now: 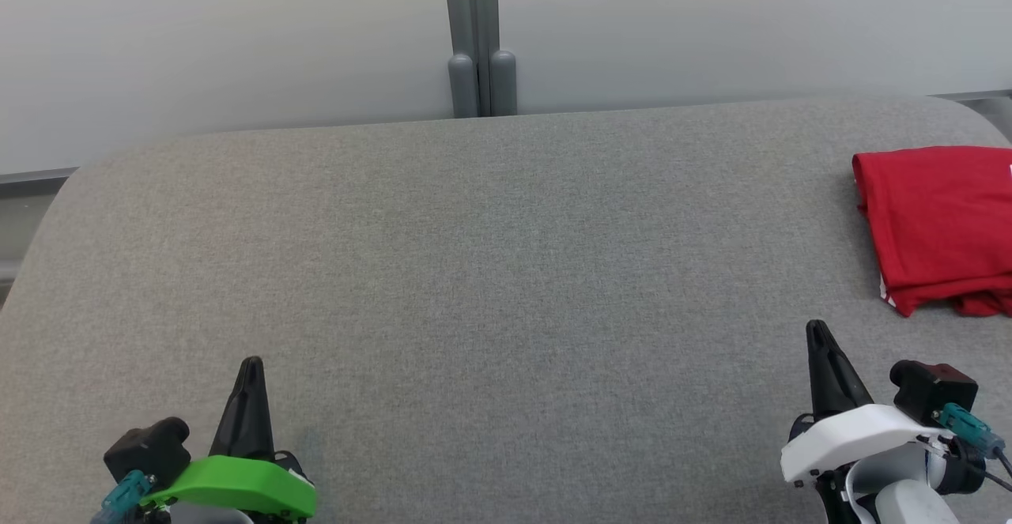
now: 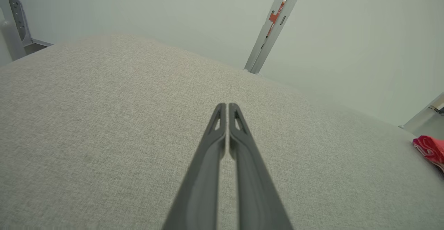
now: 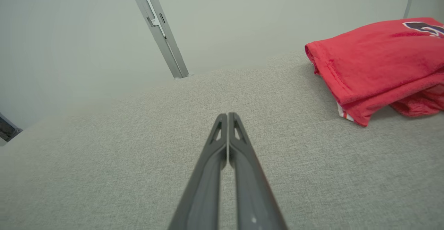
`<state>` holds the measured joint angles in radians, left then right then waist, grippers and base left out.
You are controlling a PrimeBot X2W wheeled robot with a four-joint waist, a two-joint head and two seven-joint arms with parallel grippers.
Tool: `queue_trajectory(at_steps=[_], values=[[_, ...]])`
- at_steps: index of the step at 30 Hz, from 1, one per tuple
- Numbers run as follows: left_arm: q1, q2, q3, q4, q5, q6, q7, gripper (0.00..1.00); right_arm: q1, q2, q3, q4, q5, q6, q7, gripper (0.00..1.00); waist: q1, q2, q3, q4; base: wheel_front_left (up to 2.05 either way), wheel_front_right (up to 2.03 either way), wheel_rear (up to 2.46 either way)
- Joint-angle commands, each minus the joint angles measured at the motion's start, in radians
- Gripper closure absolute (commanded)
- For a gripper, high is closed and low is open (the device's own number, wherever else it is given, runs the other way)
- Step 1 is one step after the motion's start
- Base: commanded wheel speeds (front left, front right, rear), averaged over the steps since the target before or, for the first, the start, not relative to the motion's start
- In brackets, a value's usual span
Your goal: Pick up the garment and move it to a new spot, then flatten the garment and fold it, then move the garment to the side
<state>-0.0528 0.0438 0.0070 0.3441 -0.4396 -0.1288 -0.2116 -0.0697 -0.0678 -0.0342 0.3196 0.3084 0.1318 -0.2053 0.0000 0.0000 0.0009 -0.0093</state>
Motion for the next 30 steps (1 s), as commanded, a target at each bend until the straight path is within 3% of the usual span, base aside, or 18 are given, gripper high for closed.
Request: queue_trajectory(at_steps=[1,30], values=[[-0.02,0.003,0.009,-0.021,-0.043,0.0,0.01,1.0,-0.022,-0.001,-0.006,-0.021,0.049,0.0,0.01,1.0,0.0,0.0,0.0,0.0,0.0,0.0,0.0],[-0.038,0.005,0.045,-0.053,-0.455,-0.001,0.125,1.0,-0.03,0.005,-0.031,-0.045,0.508,-0.001,0.121,1.0,0.0,0.0,0.001,0.002,0.0,0.0,0.0]])
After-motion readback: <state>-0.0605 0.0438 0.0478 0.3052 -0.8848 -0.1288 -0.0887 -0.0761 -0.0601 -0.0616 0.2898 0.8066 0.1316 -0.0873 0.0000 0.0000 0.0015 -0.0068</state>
